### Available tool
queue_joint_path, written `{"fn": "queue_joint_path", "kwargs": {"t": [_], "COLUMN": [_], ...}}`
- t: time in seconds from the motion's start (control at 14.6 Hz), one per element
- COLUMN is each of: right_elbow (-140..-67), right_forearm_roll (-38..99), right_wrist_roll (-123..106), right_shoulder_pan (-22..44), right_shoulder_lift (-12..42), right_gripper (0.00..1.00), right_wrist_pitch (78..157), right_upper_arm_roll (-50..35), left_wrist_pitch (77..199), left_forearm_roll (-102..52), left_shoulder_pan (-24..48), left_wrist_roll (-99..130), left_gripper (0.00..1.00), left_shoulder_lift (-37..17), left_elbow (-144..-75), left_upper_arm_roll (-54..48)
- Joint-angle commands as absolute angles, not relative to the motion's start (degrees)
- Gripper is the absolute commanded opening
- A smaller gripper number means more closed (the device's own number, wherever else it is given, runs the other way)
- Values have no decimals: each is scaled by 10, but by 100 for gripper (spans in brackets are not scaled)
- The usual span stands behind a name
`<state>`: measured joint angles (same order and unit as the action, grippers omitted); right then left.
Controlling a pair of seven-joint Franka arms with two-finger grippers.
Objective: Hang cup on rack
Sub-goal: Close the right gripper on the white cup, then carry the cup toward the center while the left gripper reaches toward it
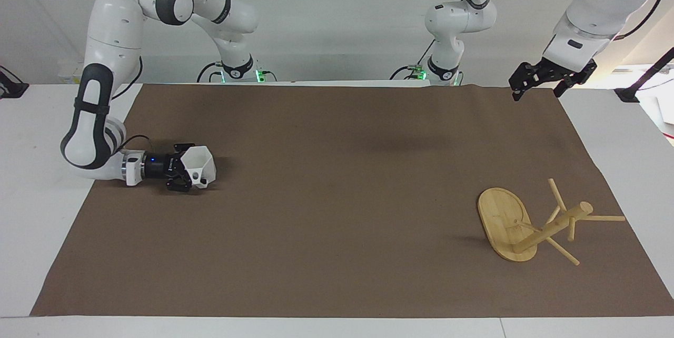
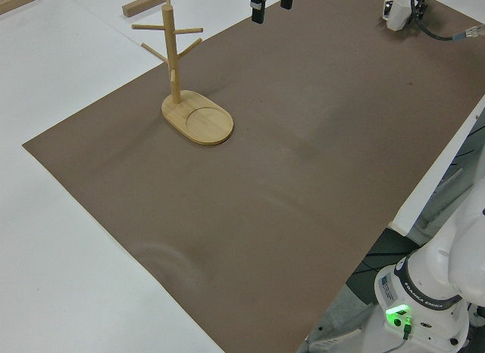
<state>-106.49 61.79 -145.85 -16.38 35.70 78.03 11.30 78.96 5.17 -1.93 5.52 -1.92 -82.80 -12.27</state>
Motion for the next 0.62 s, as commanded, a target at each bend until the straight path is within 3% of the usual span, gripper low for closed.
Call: {"fn": "queue_joint_path", "kwargs": {"t": [0.0,0.07,0.14,0.21,0.27,0.41,0.55], "right_elbow": [-1086,-1085,-1085,-1085,-1083,-1082,-1080], "right_forearm_roll": [628,628,628,628,628,628,629], "right_wrist_roll": [-1471,-1471,-1470,-1466,-1461,-1425,-1358], "right_shoulder_pan": [-165,-164,-164,-164,-164,-134,-94], "right_shoulder_lift": [341,341,341,340,339,310,279], "right_gripper": [99,90,63,45,35,26,26], "right_wrist_pitch": [795,795,796,798,801,816,826], "right_upper_arm_roll": [113,113,113,113,113,104,101], "left_wrist_pitch": [795,793,787,770,761,776,853], "left_forearm_roll": [57,57,57,57,57,53,35], "left_shoulder_pan": [-20,-21,-22,-24,-24,-24,-15], "left_wrist_roll": [52,50,47,47,47,56,116], "left_gripper": [100,100,100,100,100,100,100], "left_shoulder_lift": [-2,-2,-1,0,0,2,27], "left_elbow": [-846,-847,-848,-848,-848,-858,-914], "left_upper_arm_roll": [-125,-125,-125,-125,-125,-126,-127]}}
